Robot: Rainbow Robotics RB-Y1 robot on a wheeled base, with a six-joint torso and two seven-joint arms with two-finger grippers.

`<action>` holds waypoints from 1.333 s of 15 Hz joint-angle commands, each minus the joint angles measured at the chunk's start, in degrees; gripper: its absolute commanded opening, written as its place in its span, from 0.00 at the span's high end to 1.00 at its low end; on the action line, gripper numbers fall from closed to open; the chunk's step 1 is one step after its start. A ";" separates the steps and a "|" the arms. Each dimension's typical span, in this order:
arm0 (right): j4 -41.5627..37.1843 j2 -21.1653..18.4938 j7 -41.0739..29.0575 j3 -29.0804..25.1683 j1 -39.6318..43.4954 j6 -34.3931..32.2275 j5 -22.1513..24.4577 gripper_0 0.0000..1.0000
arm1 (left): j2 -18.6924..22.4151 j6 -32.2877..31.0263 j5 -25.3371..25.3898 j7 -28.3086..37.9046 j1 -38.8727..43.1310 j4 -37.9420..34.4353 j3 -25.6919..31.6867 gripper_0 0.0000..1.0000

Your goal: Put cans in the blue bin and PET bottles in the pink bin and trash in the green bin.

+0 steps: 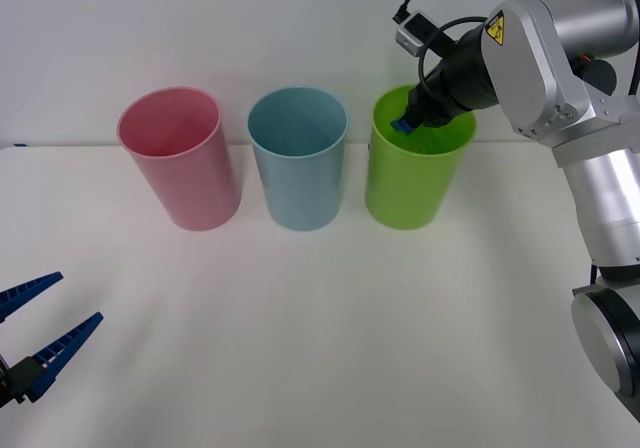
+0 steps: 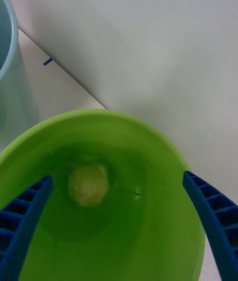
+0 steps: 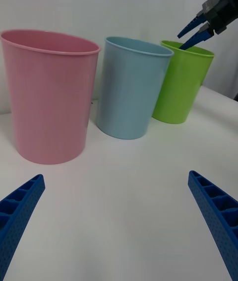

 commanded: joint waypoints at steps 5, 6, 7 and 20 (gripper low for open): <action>-3.52 -0.08 3.24 -4.22 0.01 1.68 -0.88 0.00 | 0.00 0.00 0.00 0.00 0.00 0.00 0.00 0.00; -5.72 -0.08 3.59 -5.45 0.01 1.68 -1.76 0.00 | 0.00 0.00 0.00 0.00 0.00 0.00 0.00 0.00; -8.09 -0.08 3.68 -7.03 0.01 1.24 -3.87 0.00 | 0.00 0.00 0.00 0.00 0.00 0.00 0.00 0.00; -51.24 -1.04 4.73 -18.46 39.12 4.49 -26.28 0.00 | 0.00 0.00 0.00 0.00 0.00 0.00 0.00 0.00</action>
